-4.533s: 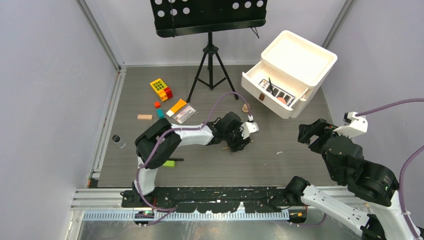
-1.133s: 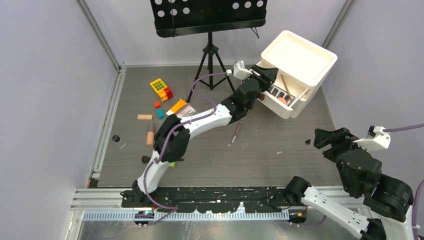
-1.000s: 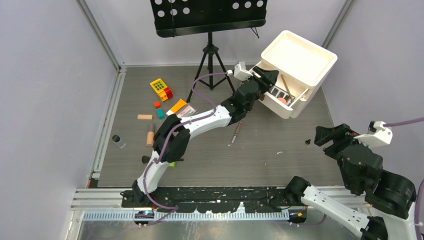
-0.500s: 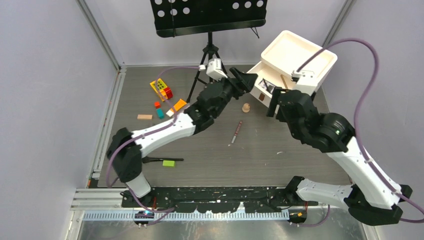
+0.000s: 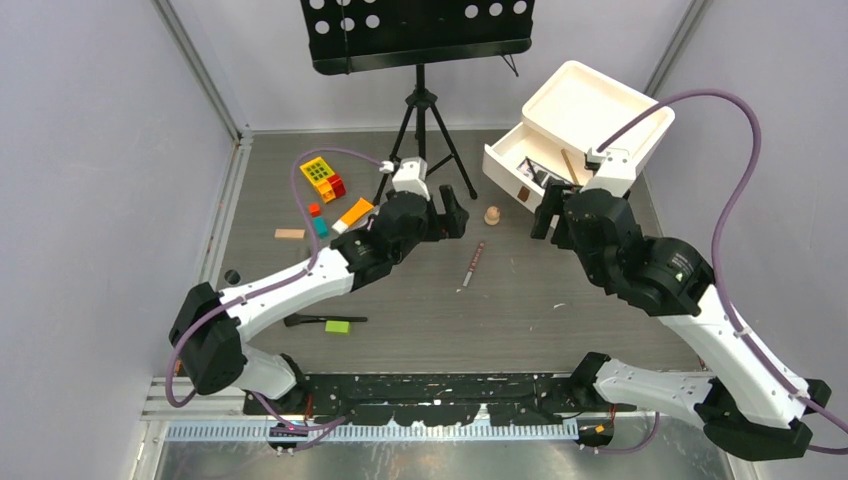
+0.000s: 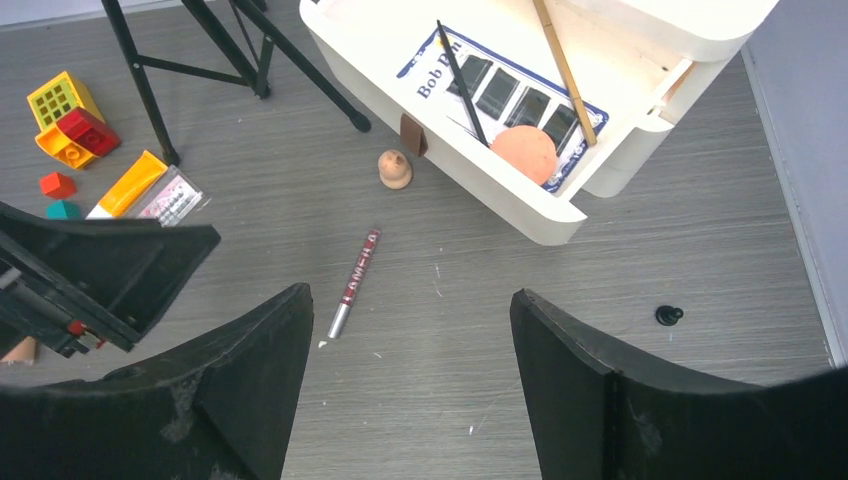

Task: Organize the makeup
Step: Pick up the makeup brush from the center of the board.

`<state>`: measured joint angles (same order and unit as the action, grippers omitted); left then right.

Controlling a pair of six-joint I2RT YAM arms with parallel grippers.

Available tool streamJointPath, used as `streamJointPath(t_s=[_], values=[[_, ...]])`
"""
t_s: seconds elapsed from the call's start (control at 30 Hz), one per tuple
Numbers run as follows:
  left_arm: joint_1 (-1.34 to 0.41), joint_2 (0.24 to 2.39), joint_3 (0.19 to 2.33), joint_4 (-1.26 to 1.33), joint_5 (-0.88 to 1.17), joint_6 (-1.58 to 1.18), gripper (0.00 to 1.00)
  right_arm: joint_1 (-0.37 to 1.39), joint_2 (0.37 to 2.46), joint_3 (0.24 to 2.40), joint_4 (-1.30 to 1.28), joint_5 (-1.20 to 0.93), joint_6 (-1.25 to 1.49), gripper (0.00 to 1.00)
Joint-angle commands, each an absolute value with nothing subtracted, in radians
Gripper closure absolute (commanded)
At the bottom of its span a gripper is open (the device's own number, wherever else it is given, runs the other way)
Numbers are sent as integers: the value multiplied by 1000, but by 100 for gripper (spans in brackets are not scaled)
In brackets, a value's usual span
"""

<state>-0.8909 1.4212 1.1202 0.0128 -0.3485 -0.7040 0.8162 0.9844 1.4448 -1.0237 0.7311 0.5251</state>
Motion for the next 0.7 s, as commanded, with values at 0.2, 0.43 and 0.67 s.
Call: streamJointPath(t_s=[0.2, 0.43, 0.67], values=[[-881, 1294, 993, -103, -282, -593, 5, 815, 870, 1358, -976, 704, 469, 21], [-879, 1234, 947, -234, -412, -606, 1, 816, 860, 1321, -968, 695, 449, 20], [-869, 1158, 878, -417, -583, -741, 0, 815, 885, 1288, -918, 666, 439, 20]])
